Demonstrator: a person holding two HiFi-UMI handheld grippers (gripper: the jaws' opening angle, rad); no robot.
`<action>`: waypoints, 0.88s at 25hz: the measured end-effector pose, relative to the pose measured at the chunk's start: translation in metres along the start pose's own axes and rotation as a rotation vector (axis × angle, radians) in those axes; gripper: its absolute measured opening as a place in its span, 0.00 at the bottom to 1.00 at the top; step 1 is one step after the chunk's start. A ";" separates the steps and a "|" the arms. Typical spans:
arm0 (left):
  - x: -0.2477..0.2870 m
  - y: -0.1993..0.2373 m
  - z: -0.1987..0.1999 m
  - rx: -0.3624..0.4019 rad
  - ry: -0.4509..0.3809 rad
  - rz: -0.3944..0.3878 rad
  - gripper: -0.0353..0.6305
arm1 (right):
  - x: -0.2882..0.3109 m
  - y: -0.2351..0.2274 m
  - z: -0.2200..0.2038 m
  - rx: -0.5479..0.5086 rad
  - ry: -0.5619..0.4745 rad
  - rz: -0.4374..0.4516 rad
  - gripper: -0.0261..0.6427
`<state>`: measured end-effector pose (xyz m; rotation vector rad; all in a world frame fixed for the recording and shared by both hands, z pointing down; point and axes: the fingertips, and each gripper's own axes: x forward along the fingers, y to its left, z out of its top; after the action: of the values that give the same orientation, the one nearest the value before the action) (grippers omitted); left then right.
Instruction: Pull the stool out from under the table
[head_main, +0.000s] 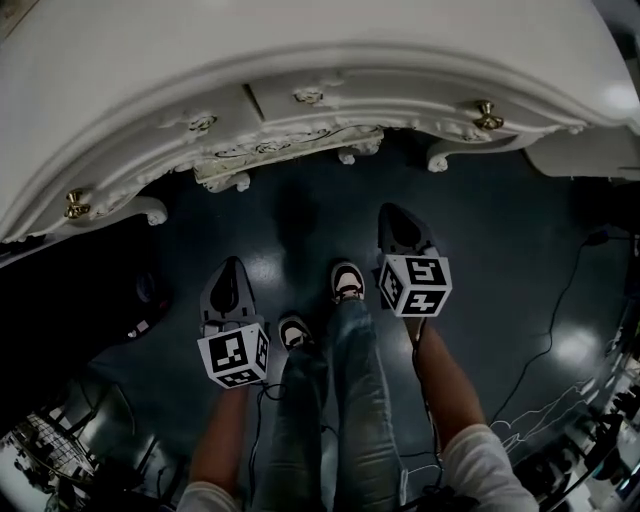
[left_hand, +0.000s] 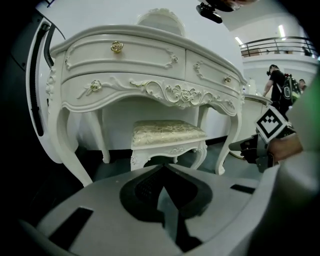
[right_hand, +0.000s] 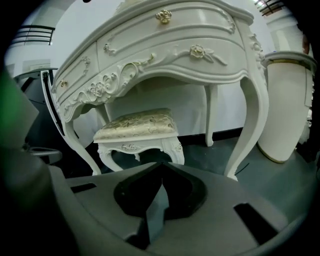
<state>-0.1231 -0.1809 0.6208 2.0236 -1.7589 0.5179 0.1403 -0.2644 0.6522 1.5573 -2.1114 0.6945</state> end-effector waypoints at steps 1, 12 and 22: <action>0.003 -0.001 0.001 0.001 -0.003 0.001 0.06 | 0.009 -0.003 0.002 0.005 -0.006 0.002 0.04; 0.034 0.003 0.003 0.009 -0.031 -0.007 0.06 | 0.106 -0.026 0.004 -0.077 0.014 0.011 0.45; 0.060 0.022 -0.015 0.047 -0.053 0.006 0.06 | 0.171 -0.027 -0.006 -0.238 0.099 0.047 0.51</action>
<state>-0.1365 -0.2260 0.6669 2.0824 -1.7997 0.5164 0.1181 -0.3950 0.7633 1.3226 -2.0779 0.5036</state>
